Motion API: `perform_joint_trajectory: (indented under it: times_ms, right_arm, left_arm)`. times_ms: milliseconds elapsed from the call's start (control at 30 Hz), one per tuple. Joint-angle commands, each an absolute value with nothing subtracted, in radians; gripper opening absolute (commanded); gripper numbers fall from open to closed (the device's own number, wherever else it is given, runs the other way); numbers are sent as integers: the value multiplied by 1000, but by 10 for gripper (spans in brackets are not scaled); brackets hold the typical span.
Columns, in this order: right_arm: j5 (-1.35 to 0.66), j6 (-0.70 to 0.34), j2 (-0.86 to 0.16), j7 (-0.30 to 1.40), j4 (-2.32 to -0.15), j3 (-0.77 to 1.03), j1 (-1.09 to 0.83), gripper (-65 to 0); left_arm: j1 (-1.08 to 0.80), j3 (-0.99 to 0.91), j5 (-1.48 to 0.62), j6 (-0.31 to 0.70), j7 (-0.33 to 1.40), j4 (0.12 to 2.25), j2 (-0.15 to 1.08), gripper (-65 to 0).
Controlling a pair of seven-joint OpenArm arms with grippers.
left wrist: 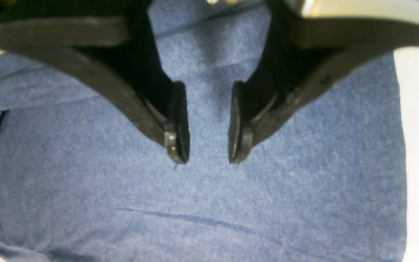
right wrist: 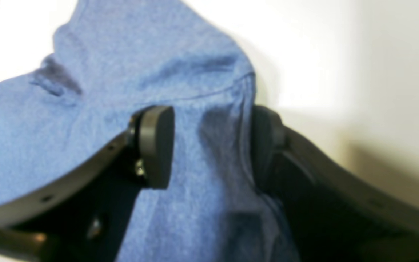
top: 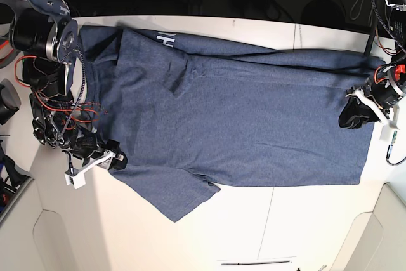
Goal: Layout the t-shirt on the table in an organized manner, then fold the t-shirt properly
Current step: 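Release and move both grippers to the shirt's hem corners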
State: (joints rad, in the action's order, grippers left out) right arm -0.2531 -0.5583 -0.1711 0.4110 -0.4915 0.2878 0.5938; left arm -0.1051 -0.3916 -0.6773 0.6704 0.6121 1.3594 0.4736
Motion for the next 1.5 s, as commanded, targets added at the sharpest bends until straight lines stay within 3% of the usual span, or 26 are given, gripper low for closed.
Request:
perform_joint_trajectory:
  times_ms: [0, 67, 133, 167, 367, 633, 800, 1033, 1467]
  right_arm:
    - [-242, -554, -176, 422, -499, 287, 611, -356]
    - [-243, -554, -180, 422, -499, 287, 611, -474]
    - [-242, -553, -182, 422, -499, 287, 611, -643]
    - [-242, -554, -183, 422, -499, 287, 611, -650]
    - [-242, -554, -183, 418, -500, 287, 601, -650]
    - [-244, -554, -188, 414, -500, 287, 575, -650]
    - [-271, -554, -188, 414, -500, 287, 575, -650]
    - [-307, -554, -188, 414, -500, 287, 575, -650]
    - [-338, -555, -188, 415, -500, 287, 573, -650]
  left_arm:
    - [-94, -398, -690, 655, 590, 1375, 493, -433]
    - [-85, -398, -672, 632, 584, 1375, 493, -433]
    - [-65, -398, -641, 609, 575, 1375, 493, -433]
    - [-49, -399, -622, 593, 571, 1373, 494, -433]
    - [143, -399, -563, 496, 572, 1232, 499, -434]
    - [500, -399, -566, 544, 469, 622, 567, -434]
    - [628, -399, -558, 546, 400, 422, 633, -435]
    - [635, -399, -443, 489, 358, 326, 668, -435]
    - [573, -399, -475, 483, 252, 247, 645, -461]
